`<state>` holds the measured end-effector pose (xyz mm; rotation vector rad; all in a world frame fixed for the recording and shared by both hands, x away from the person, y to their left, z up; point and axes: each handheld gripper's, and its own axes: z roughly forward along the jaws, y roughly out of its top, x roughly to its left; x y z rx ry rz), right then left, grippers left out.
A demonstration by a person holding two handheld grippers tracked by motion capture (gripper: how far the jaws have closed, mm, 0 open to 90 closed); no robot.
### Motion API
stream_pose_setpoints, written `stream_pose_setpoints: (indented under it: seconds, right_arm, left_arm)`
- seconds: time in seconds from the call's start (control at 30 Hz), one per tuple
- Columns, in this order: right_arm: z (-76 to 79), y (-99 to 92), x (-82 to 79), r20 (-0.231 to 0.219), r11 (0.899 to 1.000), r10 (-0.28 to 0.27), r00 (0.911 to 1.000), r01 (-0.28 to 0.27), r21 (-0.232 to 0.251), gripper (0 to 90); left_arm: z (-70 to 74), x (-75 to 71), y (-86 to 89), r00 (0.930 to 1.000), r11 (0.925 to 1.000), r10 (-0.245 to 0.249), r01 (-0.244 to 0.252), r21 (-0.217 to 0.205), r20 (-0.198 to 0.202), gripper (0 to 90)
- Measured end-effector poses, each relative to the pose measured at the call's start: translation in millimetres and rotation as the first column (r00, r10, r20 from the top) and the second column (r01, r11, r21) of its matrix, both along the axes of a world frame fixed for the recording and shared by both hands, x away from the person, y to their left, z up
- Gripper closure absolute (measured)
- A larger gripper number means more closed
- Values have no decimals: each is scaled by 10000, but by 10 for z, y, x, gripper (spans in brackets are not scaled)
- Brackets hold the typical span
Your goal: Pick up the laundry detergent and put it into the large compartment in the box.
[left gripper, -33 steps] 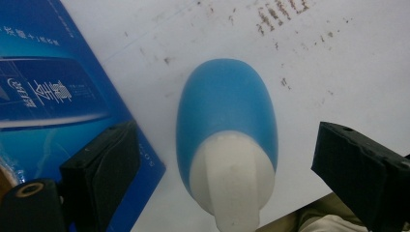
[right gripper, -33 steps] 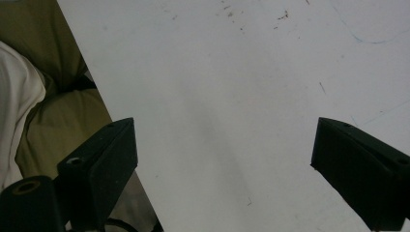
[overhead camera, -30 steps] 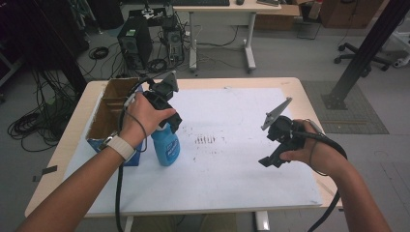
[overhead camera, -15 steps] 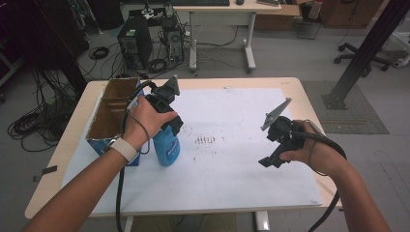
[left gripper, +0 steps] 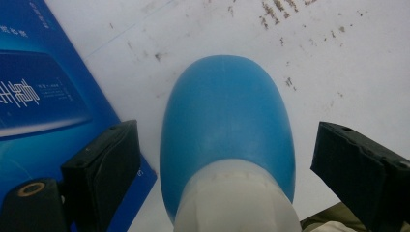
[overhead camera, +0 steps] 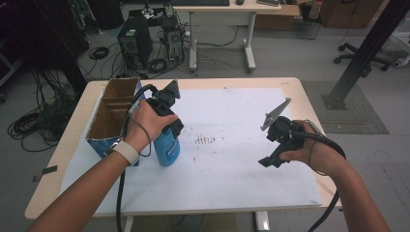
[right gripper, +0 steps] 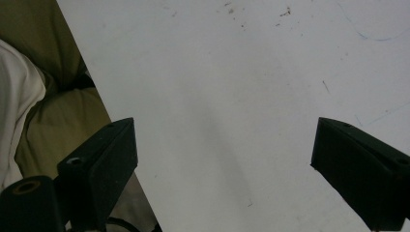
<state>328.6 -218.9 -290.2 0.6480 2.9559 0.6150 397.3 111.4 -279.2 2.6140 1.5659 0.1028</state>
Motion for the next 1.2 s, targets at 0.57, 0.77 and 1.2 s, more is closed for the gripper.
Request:
stream_pose_setpoints:
  seconds: [0.57, 0.77, 1.2]
  right_arm:
    - [-26, -23, -8, -35, 10000, -51, 10000, 51, -3, 92]
    - [-28, -23, -8, -32, 10000, -54, 10000, 54, 14, 92]
    - [-43, -36, -9, -72, 10000, -86, 9999, 86, -3, 92]
  left_arm:
    - [-103, 28, 17, 9998, 9999, 100, -101, -28, -158, 121]
    - [-129, 36, 14, 9998, 9999, 110, -111, -56, -191, 144]
    - [-155, 48, 15, 9996, 9999, 6, -9, -134, -274, 262]
